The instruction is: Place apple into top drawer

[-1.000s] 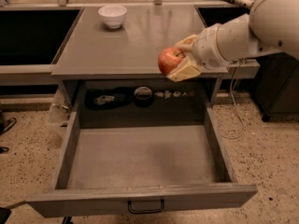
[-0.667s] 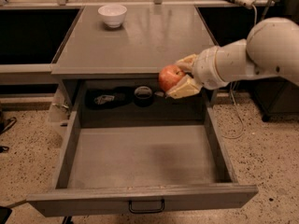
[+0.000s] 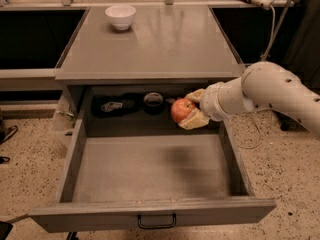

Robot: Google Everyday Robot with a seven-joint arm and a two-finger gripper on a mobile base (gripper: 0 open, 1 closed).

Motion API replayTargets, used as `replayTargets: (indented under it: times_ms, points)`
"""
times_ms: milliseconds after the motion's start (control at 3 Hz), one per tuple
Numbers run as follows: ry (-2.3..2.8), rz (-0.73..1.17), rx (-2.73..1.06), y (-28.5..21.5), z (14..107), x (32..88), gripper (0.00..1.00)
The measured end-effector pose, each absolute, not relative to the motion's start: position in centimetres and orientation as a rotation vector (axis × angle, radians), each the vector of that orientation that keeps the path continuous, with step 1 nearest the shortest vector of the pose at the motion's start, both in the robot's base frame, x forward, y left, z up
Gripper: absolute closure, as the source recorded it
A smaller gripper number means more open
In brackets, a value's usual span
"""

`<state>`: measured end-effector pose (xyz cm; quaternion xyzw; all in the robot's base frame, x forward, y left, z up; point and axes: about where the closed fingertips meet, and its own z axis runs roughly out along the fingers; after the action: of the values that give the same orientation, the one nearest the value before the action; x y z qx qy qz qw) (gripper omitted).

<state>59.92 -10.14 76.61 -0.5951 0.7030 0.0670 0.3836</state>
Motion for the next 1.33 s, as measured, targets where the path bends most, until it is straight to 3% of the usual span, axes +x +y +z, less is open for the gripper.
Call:
replayTargets:
  times_ms: [1333]
  points:
    - [1.848,0.227,-1.592,-5.5,61.7,57.3,1.0]
